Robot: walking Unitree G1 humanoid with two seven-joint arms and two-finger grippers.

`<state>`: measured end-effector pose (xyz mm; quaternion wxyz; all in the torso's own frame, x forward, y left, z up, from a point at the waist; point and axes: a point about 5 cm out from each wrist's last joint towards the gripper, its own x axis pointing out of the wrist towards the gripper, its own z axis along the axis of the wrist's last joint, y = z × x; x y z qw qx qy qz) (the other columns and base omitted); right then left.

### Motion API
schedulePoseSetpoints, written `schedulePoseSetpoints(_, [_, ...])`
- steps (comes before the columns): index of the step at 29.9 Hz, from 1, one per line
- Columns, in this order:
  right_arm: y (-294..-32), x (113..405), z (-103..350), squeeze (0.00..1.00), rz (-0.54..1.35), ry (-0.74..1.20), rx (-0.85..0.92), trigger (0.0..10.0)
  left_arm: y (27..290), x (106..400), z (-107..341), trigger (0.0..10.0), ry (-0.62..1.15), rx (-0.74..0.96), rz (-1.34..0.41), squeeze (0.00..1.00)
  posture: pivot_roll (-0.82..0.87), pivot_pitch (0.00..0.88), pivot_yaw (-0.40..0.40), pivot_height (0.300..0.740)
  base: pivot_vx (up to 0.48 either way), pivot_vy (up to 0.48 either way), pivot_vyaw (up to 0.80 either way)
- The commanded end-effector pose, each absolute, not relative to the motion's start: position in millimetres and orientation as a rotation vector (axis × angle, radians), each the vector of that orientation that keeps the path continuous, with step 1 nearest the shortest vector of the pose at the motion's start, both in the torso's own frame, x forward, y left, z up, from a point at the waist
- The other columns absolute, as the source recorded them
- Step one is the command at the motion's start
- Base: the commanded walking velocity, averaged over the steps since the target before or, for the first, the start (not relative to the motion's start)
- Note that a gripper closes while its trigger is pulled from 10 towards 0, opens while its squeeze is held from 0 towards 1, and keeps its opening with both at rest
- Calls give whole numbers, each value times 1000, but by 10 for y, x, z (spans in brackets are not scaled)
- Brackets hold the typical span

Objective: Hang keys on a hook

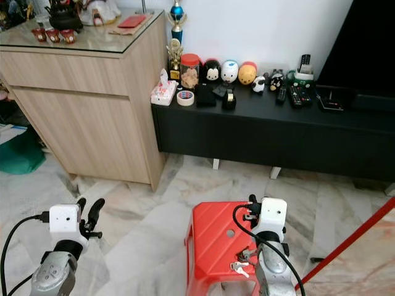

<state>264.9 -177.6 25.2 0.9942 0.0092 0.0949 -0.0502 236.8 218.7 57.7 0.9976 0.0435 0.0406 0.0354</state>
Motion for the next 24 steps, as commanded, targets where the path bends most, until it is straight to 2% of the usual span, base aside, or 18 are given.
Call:
schedulePoseSetpoints(1, [-1779, 2671, 263, 0, -102, 186, 24, 10000, 2185, 2351, 567, 10000, 92, 92, 64, 0, 57, 0, -29, 676, 0, 0, 0])
schedulePoseSetpoints(13, [-1740, 2660, 197, 0, -81, 236, 22, 10000, 2180, 2328, 512, 10000, 113, 86, 54, 0, 58, 0, -24, 676, 0, 0, 0])
schedulePoseSetpoints(17, [-1721, 2666, 194, 0, -73, 234, 26, 10000, 2178, 2327, 499, 10000, 117, 85, 50, 0, 58, 0, -24, 651, 0, 0, 0])
schedulePoseSetpoints(24, [-1697, 2675, 194, 0, -56, 231, 33, 10000, 2133, 2344, 478, 10000, 125, 75, 19, 0, 61, 0, -25, 651, 0, 0, 0])
